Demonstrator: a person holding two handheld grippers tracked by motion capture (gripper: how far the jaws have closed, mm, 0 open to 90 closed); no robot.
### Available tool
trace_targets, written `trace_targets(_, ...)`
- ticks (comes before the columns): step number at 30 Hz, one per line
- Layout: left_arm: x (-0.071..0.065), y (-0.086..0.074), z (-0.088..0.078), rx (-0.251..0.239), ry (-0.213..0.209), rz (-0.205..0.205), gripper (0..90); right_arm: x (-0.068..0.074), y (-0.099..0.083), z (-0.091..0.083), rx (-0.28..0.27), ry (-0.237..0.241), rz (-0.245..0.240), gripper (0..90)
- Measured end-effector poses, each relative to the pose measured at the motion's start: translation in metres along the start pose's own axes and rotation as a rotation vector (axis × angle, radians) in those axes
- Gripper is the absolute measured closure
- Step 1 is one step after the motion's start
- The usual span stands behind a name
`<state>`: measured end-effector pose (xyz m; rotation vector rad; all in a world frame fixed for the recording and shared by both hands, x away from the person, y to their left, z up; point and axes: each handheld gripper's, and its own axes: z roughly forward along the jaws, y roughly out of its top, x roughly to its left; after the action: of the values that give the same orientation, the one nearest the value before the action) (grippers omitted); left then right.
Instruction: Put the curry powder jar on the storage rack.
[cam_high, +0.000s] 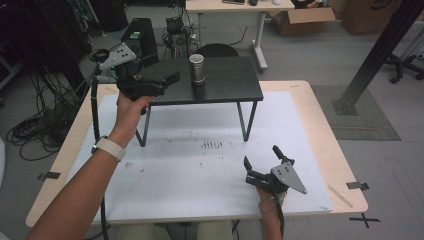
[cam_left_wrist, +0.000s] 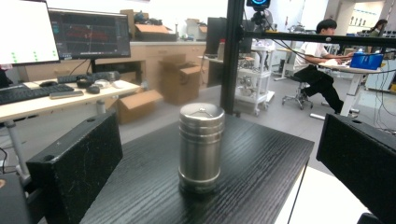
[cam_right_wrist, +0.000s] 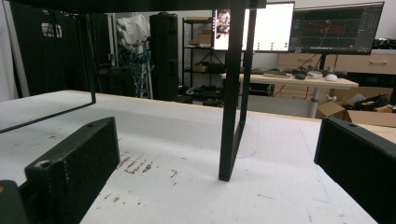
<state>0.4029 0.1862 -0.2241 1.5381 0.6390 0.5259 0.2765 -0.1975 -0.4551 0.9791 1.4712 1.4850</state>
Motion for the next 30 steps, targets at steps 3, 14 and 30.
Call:
trace_targets(3,-0.002,-0.003,-0.010,-0.006,0.001,0.009,0.6,0.000,0.000,0.000,0.000,0.000,0.000,0.0)
trace_targets(14,-0.010,-0.015,-0.044,-0.049,0.010,0.015,0.8,0.000,0.000,0.000,0.001,-0.001,-0.001,0.0)
trace_targets(30,-0.014,-0.046,-0.088,-0.086,0.019,0.001,0.7,0.000,0.000,0.000,0.003,-0.001,-0.001,0.0)
